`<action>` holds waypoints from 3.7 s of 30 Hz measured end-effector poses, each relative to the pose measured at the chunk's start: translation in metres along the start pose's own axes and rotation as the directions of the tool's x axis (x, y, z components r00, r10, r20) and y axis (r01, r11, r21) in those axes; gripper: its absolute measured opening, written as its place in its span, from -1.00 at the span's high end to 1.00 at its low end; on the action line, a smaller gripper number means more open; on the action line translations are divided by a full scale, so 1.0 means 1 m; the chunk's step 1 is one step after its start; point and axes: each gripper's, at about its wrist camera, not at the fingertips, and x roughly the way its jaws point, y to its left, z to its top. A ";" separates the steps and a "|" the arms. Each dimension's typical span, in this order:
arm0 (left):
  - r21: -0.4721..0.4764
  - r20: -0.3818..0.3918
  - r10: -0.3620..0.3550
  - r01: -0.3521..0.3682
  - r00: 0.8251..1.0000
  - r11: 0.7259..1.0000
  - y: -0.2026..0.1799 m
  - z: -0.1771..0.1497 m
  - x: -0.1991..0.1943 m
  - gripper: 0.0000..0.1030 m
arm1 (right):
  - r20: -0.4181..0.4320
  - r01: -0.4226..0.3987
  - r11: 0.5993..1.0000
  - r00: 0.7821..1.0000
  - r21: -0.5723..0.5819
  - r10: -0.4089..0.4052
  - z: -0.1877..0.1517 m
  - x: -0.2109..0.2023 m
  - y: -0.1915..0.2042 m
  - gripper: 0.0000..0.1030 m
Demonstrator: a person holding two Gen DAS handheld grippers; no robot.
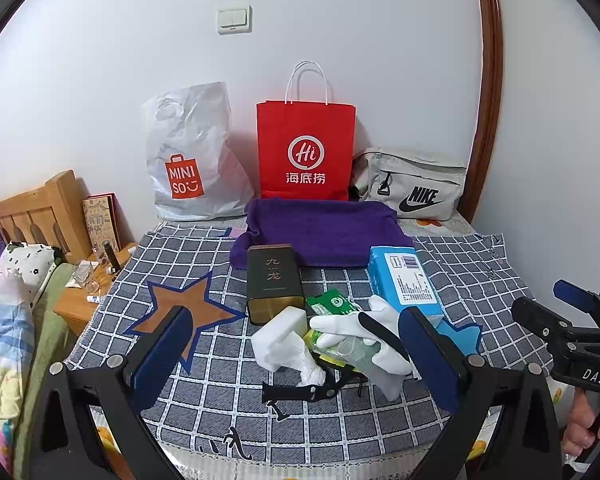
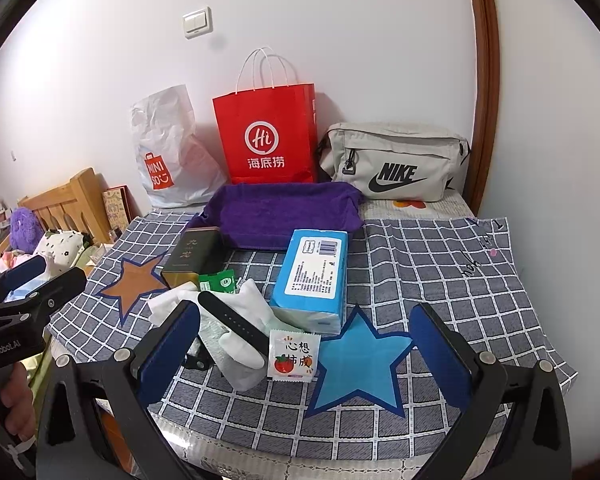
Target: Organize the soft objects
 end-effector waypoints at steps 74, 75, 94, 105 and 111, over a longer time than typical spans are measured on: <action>-0.017 -0.101 0.001 -0.003 0.995 1.000 0.016 -0.011 0.052 -1.00 | -0.072 -0.034 0.999 0.997 0.001 0.034 -0.012 0.044 -0.008 -0.99; -0.020 -0.112 0.002 -0.005 0.994 1.000 0.019 -0.014 0.058 -1.00 | -0.079 -0.031 1.000 0.996 0.000 0.031 -0.014 0.049 -0.010 -0.99; -0.062 -0.246 0.028 -0.044 0.969 0.997 0.047 -0.054 0.140 -1.00 | -0.265 -0.219 0.974 0.937 0.060 0.227 -0.068 0.149 -0.026 -0.73; -0.068 -0.287 -0.011 -0.009 0.958 0.998 0.044 -0.058 0.158 -1.00 | -0.307 -0.272 0.959 0.909 0.080 0.283 -0.080 0.180 -0.022 -0.50; -0.073 -0.293 -0.013 -0.008 0.956 0.997 0.047 -0.059 0.161 -1.00 | -0.313 -0.308 0.948 0.895 0.081 0.318 -0.080 0.178 -0.027 -0.03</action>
